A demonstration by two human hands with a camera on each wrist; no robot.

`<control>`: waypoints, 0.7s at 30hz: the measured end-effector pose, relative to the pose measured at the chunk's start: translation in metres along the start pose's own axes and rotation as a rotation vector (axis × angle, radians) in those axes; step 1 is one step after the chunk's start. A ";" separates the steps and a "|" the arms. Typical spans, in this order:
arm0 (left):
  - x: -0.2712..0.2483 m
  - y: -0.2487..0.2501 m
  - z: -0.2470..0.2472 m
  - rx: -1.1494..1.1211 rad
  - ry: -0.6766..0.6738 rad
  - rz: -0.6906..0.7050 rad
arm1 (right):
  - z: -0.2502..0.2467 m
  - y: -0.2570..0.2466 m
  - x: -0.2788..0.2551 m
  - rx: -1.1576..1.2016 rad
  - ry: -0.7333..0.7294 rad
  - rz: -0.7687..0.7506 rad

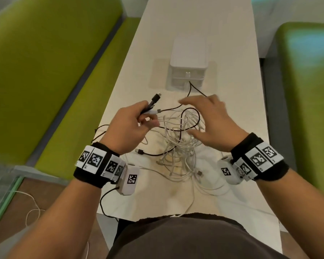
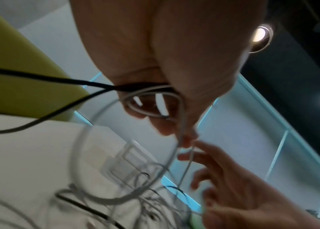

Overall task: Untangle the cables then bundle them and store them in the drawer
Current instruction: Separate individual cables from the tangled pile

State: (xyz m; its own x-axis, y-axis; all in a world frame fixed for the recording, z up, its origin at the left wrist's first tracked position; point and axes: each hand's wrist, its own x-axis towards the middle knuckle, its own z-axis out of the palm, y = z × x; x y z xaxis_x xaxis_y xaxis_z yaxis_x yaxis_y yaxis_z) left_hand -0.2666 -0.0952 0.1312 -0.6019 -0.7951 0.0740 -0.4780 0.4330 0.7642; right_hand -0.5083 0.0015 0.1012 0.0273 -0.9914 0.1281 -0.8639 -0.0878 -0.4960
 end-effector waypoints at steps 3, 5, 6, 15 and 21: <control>-0.001 0.014 -0.001 -0.168 0.031 0.096 | 0.006 -0.011 0.002 0.262 -0.211 -0.014; 0.003 0.018 -0.014 -0.145 0.131 0.151 | 0.011 -0.008 0.001 0.239 -0.188 0.032; 0.005 0.018 -0.022 -0.076 0.172 0.150 | 0.013 -0.004 0.001 0.223 -0.164 0.051; 0.016 -0.013 -0.006 0.680 -0.079 -0.307 | 0.016 -0.004 0.013 0.107 -0.160 0.129; 0.008 -0.001 0.017 0.359 0.029 0.248 | 0.011 -0.016 0.013 -0.076 -0.270 0.153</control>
State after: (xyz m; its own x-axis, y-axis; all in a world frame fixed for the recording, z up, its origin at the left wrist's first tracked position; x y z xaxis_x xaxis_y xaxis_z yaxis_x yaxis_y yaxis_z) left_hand -0.2823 -0.0950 0.1197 -0.7107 -0.6577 0.2497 -0.5163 0.7287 0.4498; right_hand -0.4887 -0.0106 0.1007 0.0181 -0.9834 -0.1805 -0.9032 0.0614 -0.4248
